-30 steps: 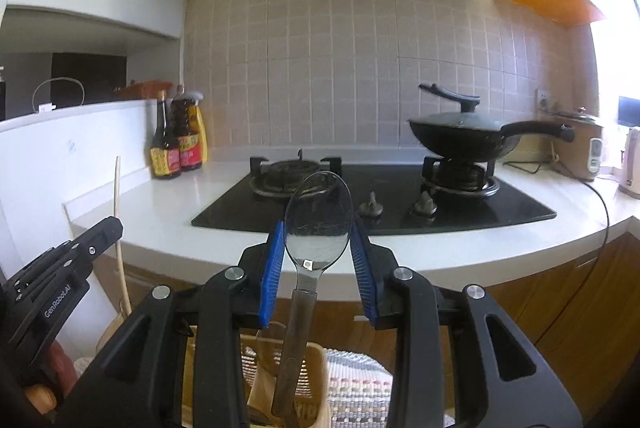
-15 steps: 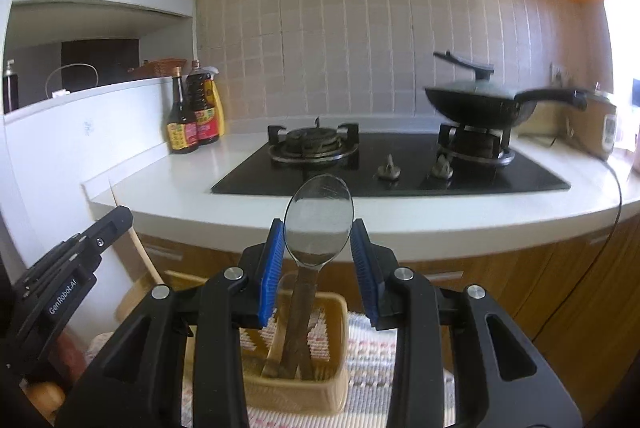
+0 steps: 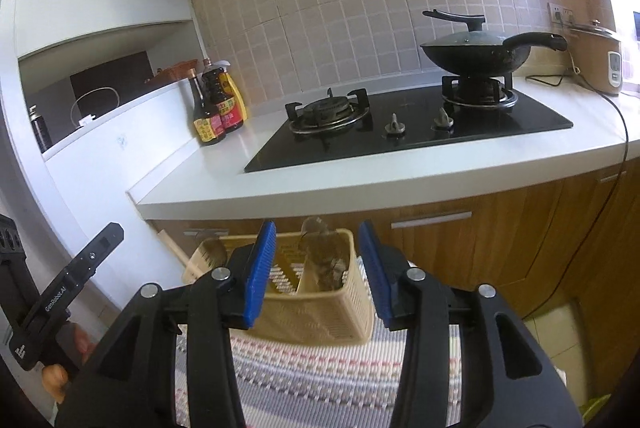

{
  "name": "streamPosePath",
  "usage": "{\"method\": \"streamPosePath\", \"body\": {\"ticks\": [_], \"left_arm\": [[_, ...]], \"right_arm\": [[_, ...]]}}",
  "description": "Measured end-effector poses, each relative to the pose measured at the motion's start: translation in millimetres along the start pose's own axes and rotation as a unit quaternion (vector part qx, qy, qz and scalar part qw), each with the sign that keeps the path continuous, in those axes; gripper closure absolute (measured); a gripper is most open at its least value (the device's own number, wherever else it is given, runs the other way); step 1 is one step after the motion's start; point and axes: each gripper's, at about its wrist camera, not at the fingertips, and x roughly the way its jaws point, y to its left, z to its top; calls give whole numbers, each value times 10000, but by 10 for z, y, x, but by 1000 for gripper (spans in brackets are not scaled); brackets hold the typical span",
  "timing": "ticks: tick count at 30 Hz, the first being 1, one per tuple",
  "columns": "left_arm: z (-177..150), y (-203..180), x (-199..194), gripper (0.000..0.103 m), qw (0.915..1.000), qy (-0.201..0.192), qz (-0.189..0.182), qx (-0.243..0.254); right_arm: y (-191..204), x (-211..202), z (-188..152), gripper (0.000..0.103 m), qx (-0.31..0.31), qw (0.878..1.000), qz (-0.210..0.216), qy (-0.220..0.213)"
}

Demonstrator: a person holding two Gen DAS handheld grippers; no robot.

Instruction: Organize utensils

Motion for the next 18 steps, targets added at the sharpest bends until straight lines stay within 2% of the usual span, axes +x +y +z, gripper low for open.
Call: {"method": "streamPosePath", "body": {"ticks": [2, 4, 8, 11, 15, 18], "left_arm": [[-18, -10, -71, 56, 9999, 145, -25, 23], [-58, -28, -105, 56, 9989, 457, -21, 87], [-225, -26, -64, 55, 9911, 1291, 14, 310], [-413, 26, -68, 55, 9843, 1724, -70, 382], [-647, 120, -86, 55, 9740, 2231, -123, 385], [-835, 180, -51, 56, 9635, 2646, -101, 404]], "right_arm": [[40, -64, -48, 63, -37, 9999, -92, 83], [71, -100, -98, 63, -106, 9995, -198, 218], [159, -93, -338, 63, -397, 9934, -507, 951], [160, -33, -555, 63, -476, 9847, -581, 1573], [40, 54, -879, 63, -208, 9698, -416, 2394], [-51, 112, -1073, 63, -80, 9584, -454, 2818]]}}
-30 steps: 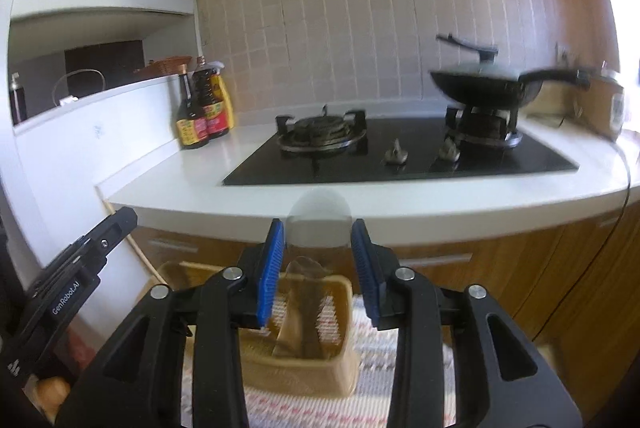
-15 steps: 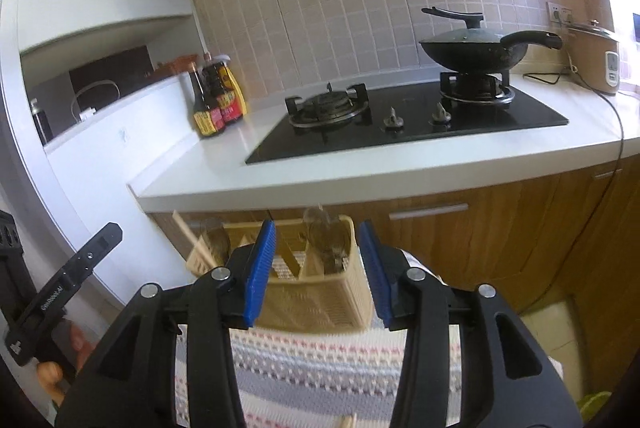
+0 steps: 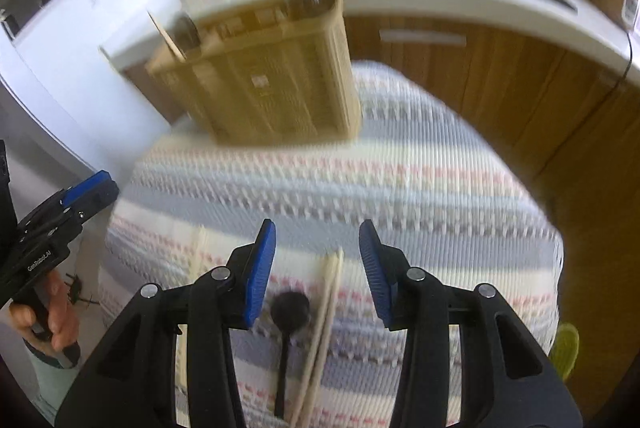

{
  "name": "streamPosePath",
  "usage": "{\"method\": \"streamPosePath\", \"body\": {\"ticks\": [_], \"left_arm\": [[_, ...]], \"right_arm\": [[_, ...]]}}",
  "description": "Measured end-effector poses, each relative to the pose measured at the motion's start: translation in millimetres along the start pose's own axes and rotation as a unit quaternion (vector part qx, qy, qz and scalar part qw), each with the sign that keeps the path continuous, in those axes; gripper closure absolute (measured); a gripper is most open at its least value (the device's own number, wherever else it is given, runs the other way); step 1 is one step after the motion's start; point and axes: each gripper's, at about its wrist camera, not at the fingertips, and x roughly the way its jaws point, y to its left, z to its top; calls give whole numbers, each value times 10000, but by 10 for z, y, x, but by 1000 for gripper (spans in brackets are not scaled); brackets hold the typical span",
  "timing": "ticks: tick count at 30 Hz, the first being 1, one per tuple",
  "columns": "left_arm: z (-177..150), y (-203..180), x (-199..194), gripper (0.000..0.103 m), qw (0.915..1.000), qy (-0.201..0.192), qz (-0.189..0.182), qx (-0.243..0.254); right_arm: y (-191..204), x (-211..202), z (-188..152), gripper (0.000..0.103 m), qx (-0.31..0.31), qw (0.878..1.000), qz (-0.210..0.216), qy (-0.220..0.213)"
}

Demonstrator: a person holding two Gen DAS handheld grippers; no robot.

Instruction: Organize utensils

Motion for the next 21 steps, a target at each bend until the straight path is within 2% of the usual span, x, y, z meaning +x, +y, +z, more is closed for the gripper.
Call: {"method": "streamPosePath", "body": {"ticks": [4, 8, 13, 15, 17, 21], "left_arm": [[-227, 41, 268, 58, 9974, 714, 41, 102], [-424, 9, 464, 69, 9926, 1187, 7, 238], [-568, -122, 569, 68, 9892, 1396, -64, 436], [-620, -193, 611, 67, 9870, 1515, -37, 541], [-648, -284, 680, 67, 9841, 1635, 58, 690], [-709, -437, 707, 66, 9798, 1625, 421, 1084]], "right_arm": [[-56, 88, -105, 63, 8, 9998, -56, 190], [-50, 133, -152, 63, -29, 9995, 7, 326], [1, 215, -220, 63, -165, 9987, 31, 482], [39, 253, -267, 63, -188, 9980, 162, 577], [105, 293, -307, 65, -212, 9967, 306, 725], [193, 461, -422, 69, -180, 9920, 448, 1170]]}}
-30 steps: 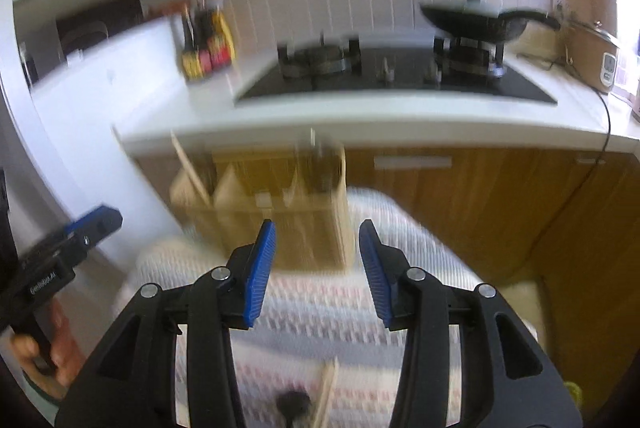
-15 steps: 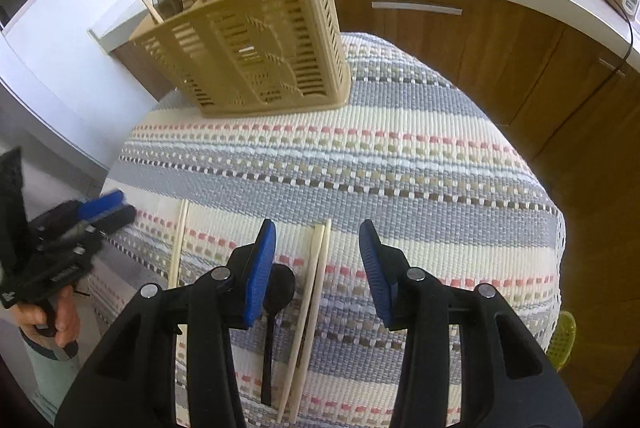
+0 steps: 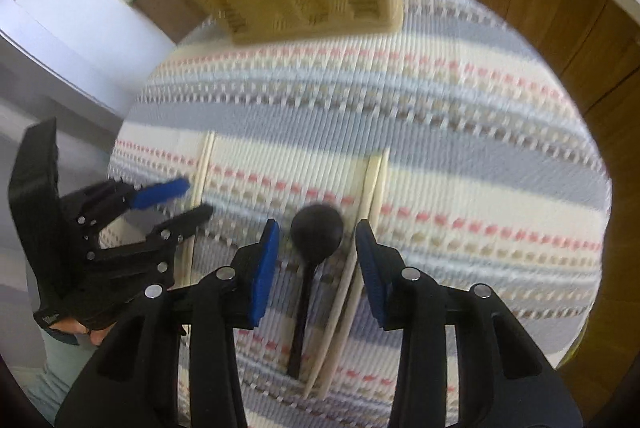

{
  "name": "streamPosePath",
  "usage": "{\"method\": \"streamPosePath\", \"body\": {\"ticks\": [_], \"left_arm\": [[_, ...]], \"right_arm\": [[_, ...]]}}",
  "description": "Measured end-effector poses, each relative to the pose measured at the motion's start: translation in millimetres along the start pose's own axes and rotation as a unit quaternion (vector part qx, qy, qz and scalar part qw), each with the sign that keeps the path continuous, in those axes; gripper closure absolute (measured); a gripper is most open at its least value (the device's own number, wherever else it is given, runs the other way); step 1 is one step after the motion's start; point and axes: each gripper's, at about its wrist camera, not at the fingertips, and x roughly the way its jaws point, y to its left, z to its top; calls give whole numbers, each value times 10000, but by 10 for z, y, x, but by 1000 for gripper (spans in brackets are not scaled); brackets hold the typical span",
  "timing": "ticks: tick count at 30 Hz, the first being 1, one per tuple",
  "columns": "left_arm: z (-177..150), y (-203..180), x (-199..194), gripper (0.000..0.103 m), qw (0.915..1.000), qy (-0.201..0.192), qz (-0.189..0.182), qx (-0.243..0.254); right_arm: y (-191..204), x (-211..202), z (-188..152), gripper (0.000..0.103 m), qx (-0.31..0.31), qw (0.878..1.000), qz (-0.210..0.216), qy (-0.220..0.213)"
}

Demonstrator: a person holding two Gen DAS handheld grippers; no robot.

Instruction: Organize utensils

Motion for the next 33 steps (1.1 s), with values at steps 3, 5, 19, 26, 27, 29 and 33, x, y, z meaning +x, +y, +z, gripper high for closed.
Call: {"method": "streamPosePath", "body": {"ticks": [3, 5, 19, 26, 27, 29, 33], "left_arm": [[-5, -63, 12, 67, 9996, 35, 209, 171], [24, -76, 22, 67, 9995, 44, 232, 197], [38, -61, 31, 67, 9995, 36, 178, 243], [38, -68, 27, 67, 9995, 32, 177, 240], [39, -64, 29, 67, 9995, 34, 177, 243], [39, -57, 27, 69, 9995, 40, 177, 250], [31, 18, 12, 76, 9996, 123, 136, 234]], "right_arm": [[58, 100, -49, 70, -78, 9998, 24, 187], [98, 139, -72, 71, -134, 9996, -16, 242], [-283, 85, -221, 90, 5, 9986, -476, 249], [-198, 154, -244, 90, -194, 9977, -591, 280], [-191, 157, -247, 90, -214, 9973, -637, 299], [-137, 202, -263, 91, -233, 9968, -682, 356], [-90, 222, -381, 91, -320, 9953, -802, 444]]}}
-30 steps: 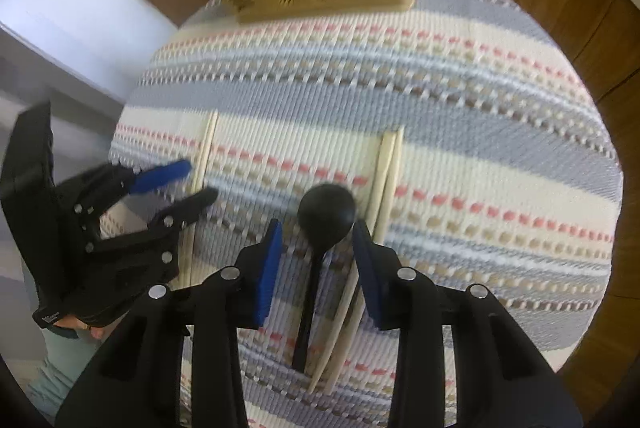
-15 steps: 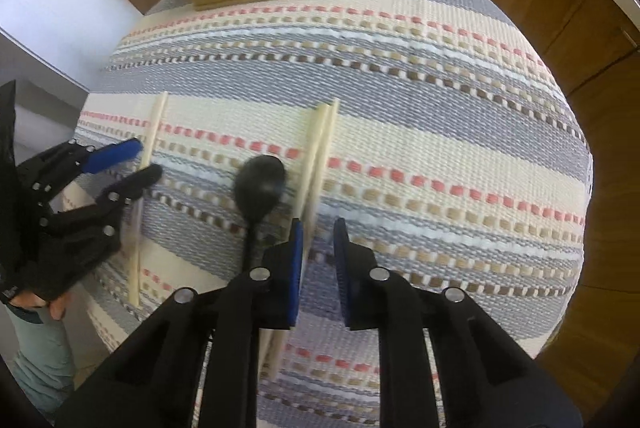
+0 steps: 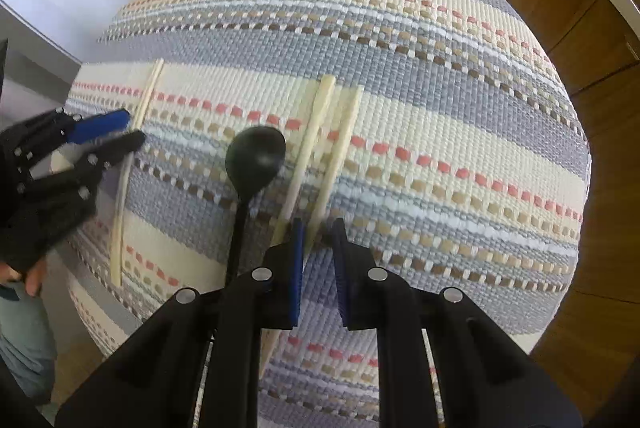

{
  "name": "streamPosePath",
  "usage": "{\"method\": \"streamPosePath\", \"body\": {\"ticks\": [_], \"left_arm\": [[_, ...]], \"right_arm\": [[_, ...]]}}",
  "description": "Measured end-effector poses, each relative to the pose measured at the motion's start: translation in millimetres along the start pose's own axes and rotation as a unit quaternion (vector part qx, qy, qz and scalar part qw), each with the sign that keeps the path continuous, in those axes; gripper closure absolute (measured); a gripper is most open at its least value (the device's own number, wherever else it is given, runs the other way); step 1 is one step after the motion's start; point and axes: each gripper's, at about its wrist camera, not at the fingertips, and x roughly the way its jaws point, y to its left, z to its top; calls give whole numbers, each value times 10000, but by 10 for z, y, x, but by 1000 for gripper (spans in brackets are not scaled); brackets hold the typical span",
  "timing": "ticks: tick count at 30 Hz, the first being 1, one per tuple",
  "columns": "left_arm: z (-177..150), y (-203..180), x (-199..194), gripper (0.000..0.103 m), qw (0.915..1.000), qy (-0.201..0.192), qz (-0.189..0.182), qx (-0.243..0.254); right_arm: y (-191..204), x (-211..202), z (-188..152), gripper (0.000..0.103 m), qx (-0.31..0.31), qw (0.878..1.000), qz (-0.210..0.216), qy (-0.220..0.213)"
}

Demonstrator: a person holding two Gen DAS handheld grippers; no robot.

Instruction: Organize utensils

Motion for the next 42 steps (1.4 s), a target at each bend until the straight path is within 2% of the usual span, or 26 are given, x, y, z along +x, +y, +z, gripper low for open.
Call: {"method": "streamPosePath", "body": {"ticks": [3, 7, 8, 9, 11, 15, 19, 22, 31, 36, 38, 42], "left_arm": [[11, 52, -5, 76, 9999, 111, -81, -52], [81, -24, 29, 77, 9992, 365, 109, 102], [93, -35, 33, 78, 9990, 408, 119, 109], [103, -52, 35, 79, 9989, 441, 133, 131], [119, -72, 36, 86, 9986, 479, 115, 171], [148, -95, 23, 92, 9988, 444, 194, 92], [86, -91, -66, 94, 9994, -24, 321, -82], [46, -36, -189, 94, 9988, -352, -51, -339], [47, 114, -665, 94, 9904, -1231, -224, -585], [74, 186, -986, 95, 9763, -1974, -463, -751], [88, 184, -1145, 100, 9682, -2332, -480, -773], [181, 225, -1352, 100, 9548, -2787, -495, -908]], "right_arm": [[1, 13, -33, 91, 30, 9999, -32, 123], [27, 75, 114, 91, 65, 9993, 123, 337], [-13, 67, 153, 91, 71, 9992, 175, 358], [-33, 70, 160, 96, 83, 9991, 188, 359], [-64, 88, 233, 97, 41, 9992, 217, 335], [-78, 69, 212, 98, -73, 9995, 253, 197], [-76, 0, 114, 99, -283, 9994, 222, -5], [-82, -53, 80, 99, -275, 9993, 227, -129], [-182, -479, 139, 99, -300, 9962, 358, -729], [-92, -721, 191, 99, -486, 9912, 355, -1176], [-42, -837, 214, 99, -580, 9878, 340, -1408], [59, -1007, 294, 99, -645, 9808, 453, -1782]]}}
